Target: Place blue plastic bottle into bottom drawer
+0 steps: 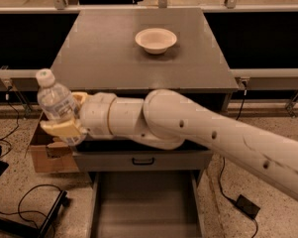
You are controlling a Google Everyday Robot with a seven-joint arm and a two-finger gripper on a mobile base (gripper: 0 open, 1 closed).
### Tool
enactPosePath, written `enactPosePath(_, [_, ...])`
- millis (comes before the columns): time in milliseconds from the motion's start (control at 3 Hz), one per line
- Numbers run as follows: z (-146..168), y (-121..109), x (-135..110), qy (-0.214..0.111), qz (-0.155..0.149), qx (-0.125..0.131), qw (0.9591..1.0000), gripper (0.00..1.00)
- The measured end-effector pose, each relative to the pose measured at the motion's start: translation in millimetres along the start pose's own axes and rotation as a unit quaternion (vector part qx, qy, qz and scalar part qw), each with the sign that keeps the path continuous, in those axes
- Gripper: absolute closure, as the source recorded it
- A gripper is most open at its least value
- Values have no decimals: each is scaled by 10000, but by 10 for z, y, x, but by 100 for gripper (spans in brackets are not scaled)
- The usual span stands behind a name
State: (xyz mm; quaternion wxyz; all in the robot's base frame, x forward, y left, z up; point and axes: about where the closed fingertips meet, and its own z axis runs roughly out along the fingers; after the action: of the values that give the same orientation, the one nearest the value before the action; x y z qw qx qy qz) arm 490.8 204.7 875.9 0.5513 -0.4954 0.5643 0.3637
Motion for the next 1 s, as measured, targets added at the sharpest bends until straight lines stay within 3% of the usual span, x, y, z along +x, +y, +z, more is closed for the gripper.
enactPosePath(333, [-194, 351, 638, 310, 172, 52, 9994, 100])
enactPosePath(667, [-297, 555, 1320, 585, 293, 155, 9977, 100])
enactPosePath(1000, [-247, 573, 1818, 633, 631, 280, 9956, 100])
